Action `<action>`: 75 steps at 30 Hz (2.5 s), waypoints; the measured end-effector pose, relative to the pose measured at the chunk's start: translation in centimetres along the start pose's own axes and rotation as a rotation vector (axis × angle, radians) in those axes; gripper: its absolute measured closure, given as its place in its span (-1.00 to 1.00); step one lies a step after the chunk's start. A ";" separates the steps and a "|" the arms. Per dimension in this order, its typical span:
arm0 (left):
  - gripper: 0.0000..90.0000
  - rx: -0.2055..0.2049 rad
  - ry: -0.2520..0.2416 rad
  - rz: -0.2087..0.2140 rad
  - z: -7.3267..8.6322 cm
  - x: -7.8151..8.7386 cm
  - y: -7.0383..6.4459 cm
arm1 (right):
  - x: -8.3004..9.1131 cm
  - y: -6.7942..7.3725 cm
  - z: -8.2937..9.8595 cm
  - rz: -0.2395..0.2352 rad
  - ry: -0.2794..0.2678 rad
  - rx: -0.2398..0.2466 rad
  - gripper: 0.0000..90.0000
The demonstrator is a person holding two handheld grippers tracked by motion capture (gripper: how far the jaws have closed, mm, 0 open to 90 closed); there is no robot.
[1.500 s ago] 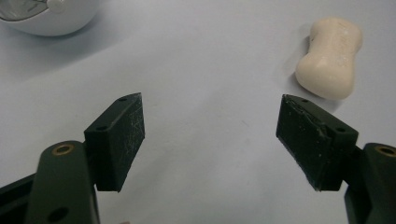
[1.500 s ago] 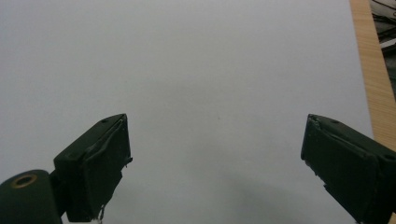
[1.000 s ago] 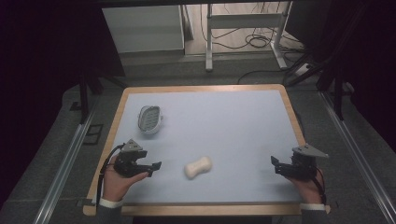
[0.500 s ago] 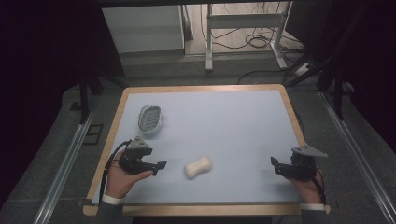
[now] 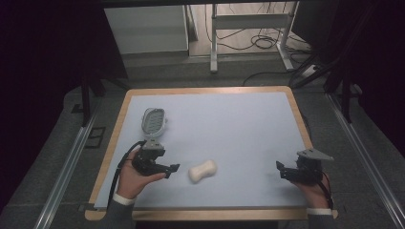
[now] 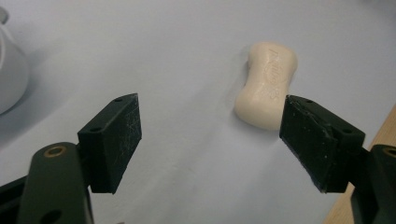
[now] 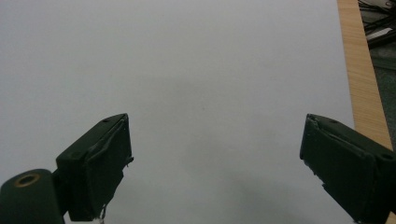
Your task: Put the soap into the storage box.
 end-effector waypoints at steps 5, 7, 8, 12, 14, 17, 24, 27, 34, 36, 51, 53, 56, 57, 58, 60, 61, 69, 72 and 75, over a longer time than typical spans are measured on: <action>-0.52 -0.020 0.007 0.004 -0.6 -0.7 -0.6 | 0.0 -0.1 0.1 0.000 0.003 -0.002 -0.81; -0.52 -0.030 0.013 0.009 -0.8 -1.1 -0.9 | 0.0 -0.1 0.1 0.000 0.001 -0.003 -0.81; -0.52 -0.030 0.013 0.009 -0.8 -1.1 -0.9 | 0.0 -0.1 0.1 -0.002 0.000 -0.003 -0.81; -0.52 -0.052 0.028 0.020 -1.1 -1.5 -1.5 | 0.0 0.0 0.1 -0.004 0.001 0.002 -0.81; -0.52 -0.065 0.034 0.028 -1.2 -1.8 -2.0 | 0.0 0.0 0.1 -0.004 0.002 0.002 -0.81; -0.51 -0.077 0.045 0.031 -1.3 -2.2 -2.3 | -0.1 -0.1 0.1 -0.005 -0.001 -0.001 -0.81; -0.50 -0.108 0.074 0.042 -1.6 -3.2 -3.3 | -0.1 -0.1 0.1 -0.009 -0.001 0.004 -0.81; -0.50 -0.114 0.084 0.054 -1.7 -3.6 -3.7 | -0.1 -0.1 0.1 -0.009 0.000 0.004 -0.81; -0.49 -0.123 0.112 0.079 -1.9 -4.5 -4.3 | -0.2 0.0 0.2 -0.009 0.009 0.005 -0.81; -0.49 -0.126 0.122 0.079 -1.9 -4.9 -4.5 | -0.2 0.0 0.3 -0.009 0.010 0.002 -0.81; -0.47 -0.170 0.163 0.102 -2.2 -6.5 -5.8 | -0.3 -0.3 0.4 -0.001 0.017 -0.007 -0.81; -0.46 -0.175 0.172 0.103 -2.2 -6.8 -5.9 | -0.3 -0.4 0.5 0.001 0.019 -0.007 -0.81; -0.46 -0.180 0.184 0.107 -2.2 -7.2 -5.9 | -0.3 -0.4 0.5 0.000 0.020 -0.008 -0.81; -0.46 -0.182 0.189 0.108 -2.3 -7.3 -5.9 | -0.3 -0.4 0.5 -0.001 0.020 -0.009 -0.81; -0.45 -0.177 0.192 0.112 -2.3 -7.4 -6.0 | -0.4 -0.4 0.5 -0.002 0.021 -0.009 -0.81; -0.42 -0.191 0.208 0.110 -2.3 -7.6 -5.9 | -0.4 -0.4 0.5 -0.003 0.023 -0.007 -0.81; -0.42 -0.198 0.214 0.111 -2.3 -7.8 -6.0 | -0.4 -0.4 0.5 -0.003 0.023 -0.007 -0.81; -0.34 -0.241 0.268 0.109 -2.5 -8.7 -6.4 | -0.4 -0.4 0.6 -0.002 0.027 -0.007 -0.81; -0.30 -0.249 0.283 0.105 -2.5 -8.9 -6.5 | -0.4 -0.4 0.6 -0.003 0.027 -0.006 -0.81; -0.25 -0.257 0.296 0.102 -2.4 -9.3 -6.6 | -0.4 -0.4 0.6 -0.003 0.027 -0.009 -0.81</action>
Point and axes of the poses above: each handheld gripper's, and its own axes: x roughly backward along the jaws, z roughly out of its underside, y roughly to its left, the point moved 7 cm from there along -x, roughly forward along the jaws, and after that the axes turned 8 degrees about -z, right-handed, at the moved point
